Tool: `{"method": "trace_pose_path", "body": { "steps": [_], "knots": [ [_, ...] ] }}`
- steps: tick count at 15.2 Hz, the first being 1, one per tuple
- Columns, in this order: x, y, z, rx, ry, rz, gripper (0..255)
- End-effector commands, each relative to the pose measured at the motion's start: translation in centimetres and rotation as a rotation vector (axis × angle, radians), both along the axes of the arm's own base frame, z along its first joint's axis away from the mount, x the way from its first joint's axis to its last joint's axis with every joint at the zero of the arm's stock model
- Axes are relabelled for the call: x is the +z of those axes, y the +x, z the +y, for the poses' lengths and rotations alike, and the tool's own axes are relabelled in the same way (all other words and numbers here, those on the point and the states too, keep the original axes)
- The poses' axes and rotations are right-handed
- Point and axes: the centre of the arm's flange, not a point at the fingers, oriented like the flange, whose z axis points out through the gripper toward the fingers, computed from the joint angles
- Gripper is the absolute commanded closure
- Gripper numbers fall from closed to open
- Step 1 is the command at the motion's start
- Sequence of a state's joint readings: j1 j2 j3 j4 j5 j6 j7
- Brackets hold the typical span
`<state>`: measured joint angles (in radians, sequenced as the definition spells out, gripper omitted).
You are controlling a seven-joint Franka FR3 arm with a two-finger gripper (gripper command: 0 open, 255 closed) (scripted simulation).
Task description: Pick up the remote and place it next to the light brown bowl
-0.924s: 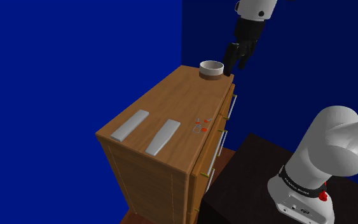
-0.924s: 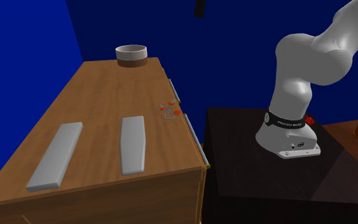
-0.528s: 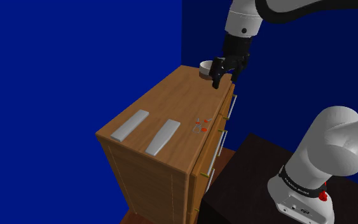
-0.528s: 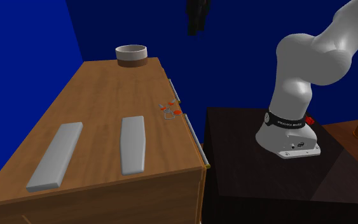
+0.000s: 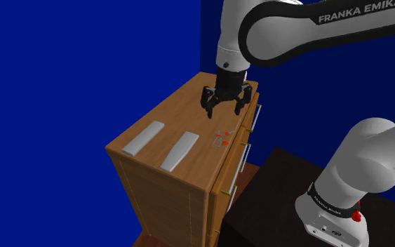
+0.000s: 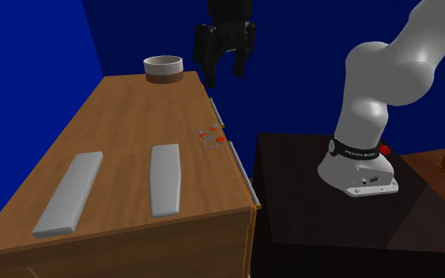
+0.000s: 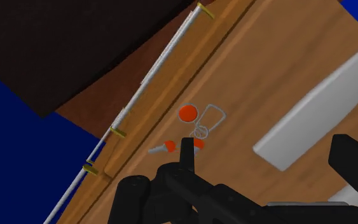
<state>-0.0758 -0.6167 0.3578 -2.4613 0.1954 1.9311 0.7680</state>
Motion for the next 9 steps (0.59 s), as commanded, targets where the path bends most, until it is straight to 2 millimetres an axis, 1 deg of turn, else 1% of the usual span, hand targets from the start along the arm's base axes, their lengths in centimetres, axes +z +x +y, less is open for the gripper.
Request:
{"method": "trace_pose_path", "body": {
  "steps": [1, 5, 9],
  "knots": [
    [-1.8, 1.1, 1.7, -0.097, 0.005, 0.005, 0],
    [-5.2, 4.1, 4.7, -0.276, 0.012, 0.018, 0],
    [-8.6, 7.6, 7.1, -0.454, 0.018, 0.031, 0]
  ]
}}
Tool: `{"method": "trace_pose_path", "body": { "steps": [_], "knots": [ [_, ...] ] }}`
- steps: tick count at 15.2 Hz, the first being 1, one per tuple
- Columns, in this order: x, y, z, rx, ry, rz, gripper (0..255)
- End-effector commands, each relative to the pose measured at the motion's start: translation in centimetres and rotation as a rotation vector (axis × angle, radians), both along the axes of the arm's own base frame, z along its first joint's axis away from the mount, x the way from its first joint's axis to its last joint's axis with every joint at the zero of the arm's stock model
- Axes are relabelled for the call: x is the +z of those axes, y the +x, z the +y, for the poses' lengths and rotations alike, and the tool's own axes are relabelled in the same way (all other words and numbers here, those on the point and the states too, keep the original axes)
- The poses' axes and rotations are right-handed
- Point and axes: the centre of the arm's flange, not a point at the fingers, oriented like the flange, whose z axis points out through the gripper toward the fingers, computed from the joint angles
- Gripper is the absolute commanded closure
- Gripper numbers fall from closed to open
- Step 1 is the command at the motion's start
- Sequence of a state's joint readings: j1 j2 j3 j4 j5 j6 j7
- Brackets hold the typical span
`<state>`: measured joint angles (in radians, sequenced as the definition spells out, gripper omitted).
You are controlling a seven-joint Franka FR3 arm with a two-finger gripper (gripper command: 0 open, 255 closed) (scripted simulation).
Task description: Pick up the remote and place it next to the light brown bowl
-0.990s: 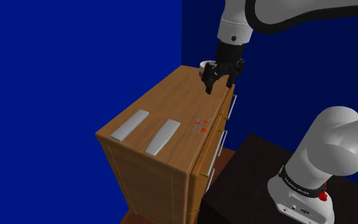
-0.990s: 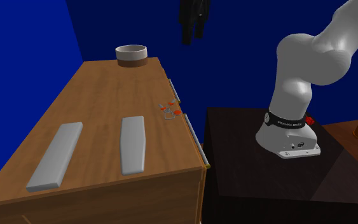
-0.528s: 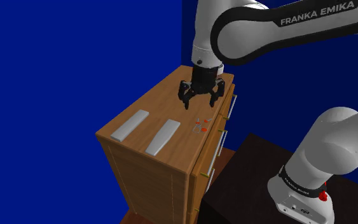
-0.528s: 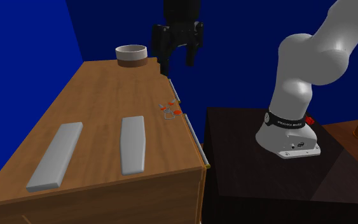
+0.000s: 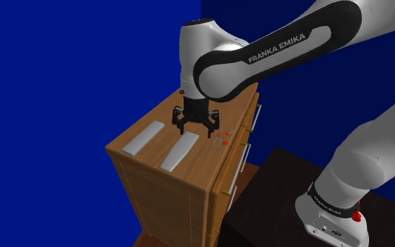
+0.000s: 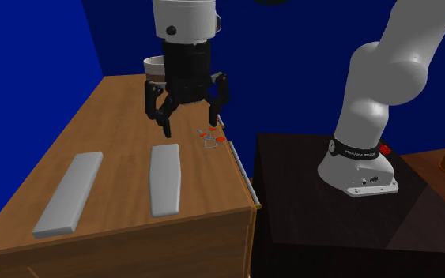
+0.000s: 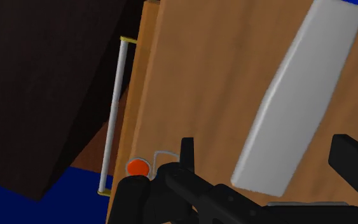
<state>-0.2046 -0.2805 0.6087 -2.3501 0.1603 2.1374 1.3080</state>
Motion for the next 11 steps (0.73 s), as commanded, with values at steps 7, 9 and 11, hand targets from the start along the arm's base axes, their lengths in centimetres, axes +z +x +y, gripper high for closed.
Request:
{"method": "trace_pose_path", "body": {
  "steps": [7, 9, 11],
  "knots": [
    [-6.1, 6.0, 2.7, -0.291, 0.013, 0.02, 0],
    [-7.1, 6.0, 2.7, -0.291, 0.013, 0.02, 0],
    [-8.2, 6.0, 2.7, -0.291, 0.013, 0.02, 0]
  ]
}}
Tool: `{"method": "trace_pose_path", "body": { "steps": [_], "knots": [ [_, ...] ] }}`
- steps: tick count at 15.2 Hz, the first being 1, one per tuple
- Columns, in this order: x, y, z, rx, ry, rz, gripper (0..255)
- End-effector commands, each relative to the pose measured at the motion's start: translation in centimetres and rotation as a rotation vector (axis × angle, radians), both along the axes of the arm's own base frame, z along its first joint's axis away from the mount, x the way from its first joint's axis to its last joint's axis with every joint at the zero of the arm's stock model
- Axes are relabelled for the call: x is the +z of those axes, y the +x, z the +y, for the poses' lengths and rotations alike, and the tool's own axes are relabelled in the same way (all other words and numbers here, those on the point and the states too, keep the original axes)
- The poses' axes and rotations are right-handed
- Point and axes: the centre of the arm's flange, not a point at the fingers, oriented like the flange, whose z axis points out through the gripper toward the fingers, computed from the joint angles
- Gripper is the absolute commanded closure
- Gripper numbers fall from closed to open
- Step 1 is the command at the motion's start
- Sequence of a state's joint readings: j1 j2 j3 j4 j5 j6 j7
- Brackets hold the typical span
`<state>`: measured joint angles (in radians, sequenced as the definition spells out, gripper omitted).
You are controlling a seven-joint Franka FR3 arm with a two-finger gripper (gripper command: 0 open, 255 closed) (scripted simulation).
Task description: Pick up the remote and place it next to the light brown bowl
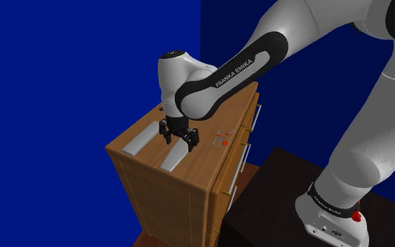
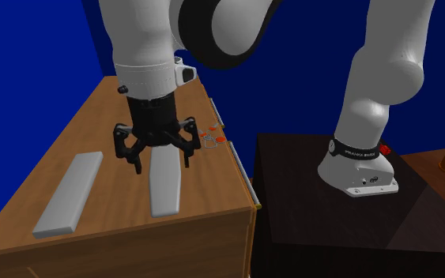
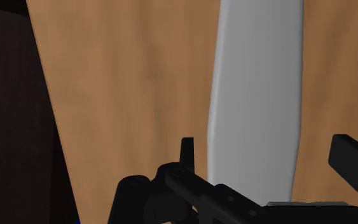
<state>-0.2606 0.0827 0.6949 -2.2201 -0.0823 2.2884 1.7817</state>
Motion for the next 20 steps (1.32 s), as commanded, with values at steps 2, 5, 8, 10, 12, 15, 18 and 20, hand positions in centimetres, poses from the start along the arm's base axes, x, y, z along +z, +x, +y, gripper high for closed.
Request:
{"method": "trace_pose_path", "body": {
  "steps": [2, 5, 8, 10, 12, 15, 18, 20],
  "knots": [
    [-2.03, -0.04, 0.06, -0.001, 0.0, 0.0, 0],
    [-2.02, -0.04, 0.06, -0.001, 0.0, 0.0, 0],
    [-2.03, -0.04, 0.06, -0.001, 0.0, 0.0, 0],
    [-2.02, -0.04, 0.06, -0.001, 0.0, 0.0, 0],
    [-2.02, -0.04, 0.06, -0.001, 0.0, 0.0, 255],
    [-2.02, -0.05, 0.06, -0.001, 0.0, 0.0, 255],
    [-2.02, -0.05, 0.06, -0.001, 0.0, 0.0, 255],
    [-2.03, -0.04, 0.06, -0.001, 0.0, 0.0, 255]
  ]
}}
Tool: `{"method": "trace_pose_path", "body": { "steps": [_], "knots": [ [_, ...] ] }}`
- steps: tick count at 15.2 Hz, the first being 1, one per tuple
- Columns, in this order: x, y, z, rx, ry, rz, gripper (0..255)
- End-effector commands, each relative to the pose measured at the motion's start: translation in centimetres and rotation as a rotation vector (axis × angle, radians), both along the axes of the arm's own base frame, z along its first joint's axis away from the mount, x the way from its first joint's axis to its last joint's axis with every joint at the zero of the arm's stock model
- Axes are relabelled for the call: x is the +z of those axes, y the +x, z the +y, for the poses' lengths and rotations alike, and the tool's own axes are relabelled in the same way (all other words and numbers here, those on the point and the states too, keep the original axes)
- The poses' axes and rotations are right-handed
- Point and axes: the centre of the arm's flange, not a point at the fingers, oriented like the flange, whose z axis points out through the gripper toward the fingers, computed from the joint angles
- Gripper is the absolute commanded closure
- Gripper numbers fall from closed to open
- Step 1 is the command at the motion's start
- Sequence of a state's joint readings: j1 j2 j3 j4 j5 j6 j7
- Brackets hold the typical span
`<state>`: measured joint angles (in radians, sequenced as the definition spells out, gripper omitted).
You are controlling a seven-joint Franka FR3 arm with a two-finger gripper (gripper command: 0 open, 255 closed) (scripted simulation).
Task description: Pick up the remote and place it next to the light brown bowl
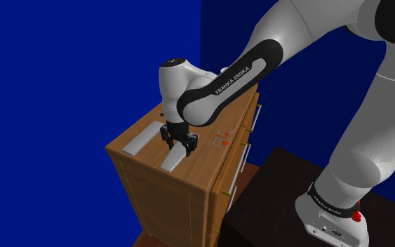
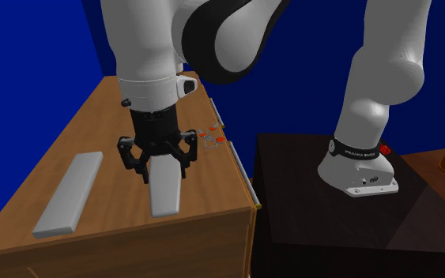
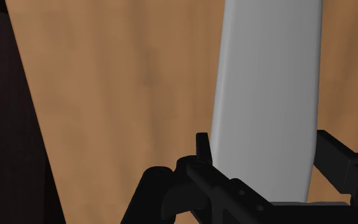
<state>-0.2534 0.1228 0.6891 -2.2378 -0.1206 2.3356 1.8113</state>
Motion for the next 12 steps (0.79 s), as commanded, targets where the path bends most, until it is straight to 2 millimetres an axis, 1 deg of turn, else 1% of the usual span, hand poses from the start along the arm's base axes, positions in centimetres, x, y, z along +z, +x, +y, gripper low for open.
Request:
{"method": "trace_pose_path", "body": {
  "steps": [1, 12],
  "knots": [
    [0.5, 0.0, 0.0, 0.0, 0.0, 0.0, 255],
    [6.3, 0.0, 0.0, 0.0, 0.0, 0.0, 255]
  ]
}}
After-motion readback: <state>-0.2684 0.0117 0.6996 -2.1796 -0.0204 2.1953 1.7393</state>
